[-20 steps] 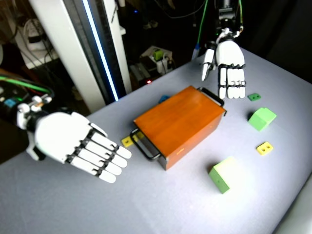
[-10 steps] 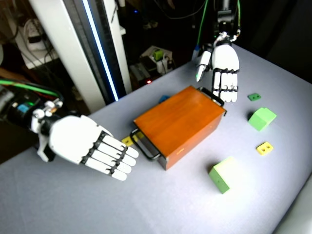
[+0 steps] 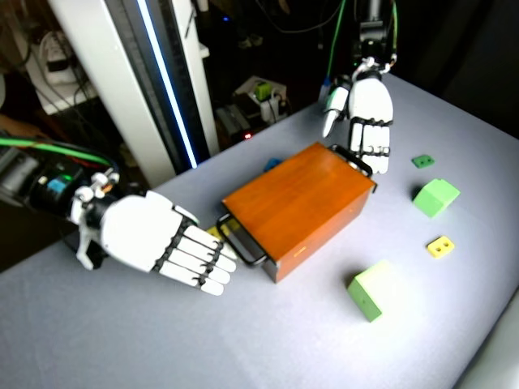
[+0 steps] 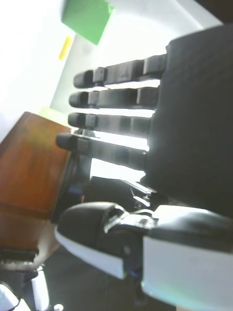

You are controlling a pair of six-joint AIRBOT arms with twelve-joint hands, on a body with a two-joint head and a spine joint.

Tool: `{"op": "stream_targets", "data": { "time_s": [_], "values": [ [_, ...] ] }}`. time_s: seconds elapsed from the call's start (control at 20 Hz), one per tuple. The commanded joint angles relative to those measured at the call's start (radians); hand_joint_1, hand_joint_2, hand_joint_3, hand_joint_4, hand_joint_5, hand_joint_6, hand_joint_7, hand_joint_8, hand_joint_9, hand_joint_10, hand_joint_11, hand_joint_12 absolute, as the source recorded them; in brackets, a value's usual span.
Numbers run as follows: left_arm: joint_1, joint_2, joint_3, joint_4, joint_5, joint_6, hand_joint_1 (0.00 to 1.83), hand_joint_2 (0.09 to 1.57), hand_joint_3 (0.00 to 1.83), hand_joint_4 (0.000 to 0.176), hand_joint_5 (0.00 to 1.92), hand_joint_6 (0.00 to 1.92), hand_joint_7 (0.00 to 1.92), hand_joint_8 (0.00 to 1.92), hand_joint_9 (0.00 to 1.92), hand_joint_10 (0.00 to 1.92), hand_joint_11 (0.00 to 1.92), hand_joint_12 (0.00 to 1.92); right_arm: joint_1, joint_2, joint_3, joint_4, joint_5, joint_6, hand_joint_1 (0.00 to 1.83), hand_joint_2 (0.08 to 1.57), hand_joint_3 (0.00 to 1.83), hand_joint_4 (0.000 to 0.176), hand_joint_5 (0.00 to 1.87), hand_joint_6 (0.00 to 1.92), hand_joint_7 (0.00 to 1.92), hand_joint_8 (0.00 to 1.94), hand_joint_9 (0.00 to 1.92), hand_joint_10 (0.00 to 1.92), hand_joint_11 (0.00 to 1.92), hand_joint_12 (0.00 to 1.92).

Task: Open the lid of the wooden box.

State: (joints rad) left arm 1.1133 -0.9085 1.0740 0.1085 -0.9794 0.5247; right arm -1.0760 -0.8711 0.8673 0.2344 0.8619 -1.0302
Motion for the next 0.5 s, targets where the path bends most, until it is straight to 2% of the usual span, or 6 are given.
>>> {"op": "stream_targets", "data": {
  "time_s": [0.0,0.15,0.2,0.25,0.3,0.45],
  "values": [
    [-0.008,-0.003,0.004,-0.012,-0.109,-0.009,0.05,1.44,0.0,0.0,0.03,0.0,0.0,0.0,0.0,0.0,0.0,0.0,0.016,0.001,0.001,-0.012,0.114,0.001,0.28,1.45,0.01,0.0,0.04,0.0,0.0,0.0,0.0,0.0,0.0,0.0],
    [-0.007,-0.003,0.005,-0.012,-0.113,-0.009,0.07,1.45,0.01,0.0,0.0,0.0,0.0,0.0,0.0,0.0,0.0,0.0,0.016,0.006,-0.004,-0.011,0.131,0.002,0.32,1.43,0.0,0.0,0.01,0.0,0.0,0.0,0.0,0.0,0.0,0.0],
    [-0.007,-0.002,0.005,-0.012,-0.115,-0.009,0.08,1.45,0.0,0.006,0.0,0.0,0.0,0.0,0.0,0.0,0.0,0.0,0.016,0.008,-0.007,-0.011,0.137,0.002,0.34,1.43,0.0,0.0,0.0,0.0,0.0,0.0,0.0,0.0,0.0,0.0],
    [-0.007,-0.002,0.005,-0.012,-0.117,-0.009,0.15,1.44,0.0,0.004,0.0,0.0,0.0,0.0,0.0,0.0,0.0,0.0,0.016,0.011,-0.008,-0.01,0.141,0.003,0.35,1.42,0.0,0.0,0.0,0.0,0.0,0.0,0.0,0.0,0.0,0.0],
    [-0.007,-0.003,0.005,-0.013,-0.119,-0.009,0.17,1.44,0.0,0.018,0.0,0.0,0.0,0.0,0.0,0.0,0.0,0.0,0.016,0.012,-0.009,-0.009,0.146,0.007,0.43,1.41,0.0,0.0,0.0,0.0,0.0,0.0,0.0,0.0,0.0,0.0],
    [-0.007,-0.003,0.006,-0.013,-0.124,-0.009,0.25,1.43,0.0,0.043,0.0,0.0,0.0,0.0,0.0,0.0,0.0,0.0,0.015,0.015,-0.01,-0.005,0.155,0.014,0.37,1.4,0.0,0.0,0.0,0.0,0.0,0.0,0.0,0.0,0.0,0.0]
  ]
}}
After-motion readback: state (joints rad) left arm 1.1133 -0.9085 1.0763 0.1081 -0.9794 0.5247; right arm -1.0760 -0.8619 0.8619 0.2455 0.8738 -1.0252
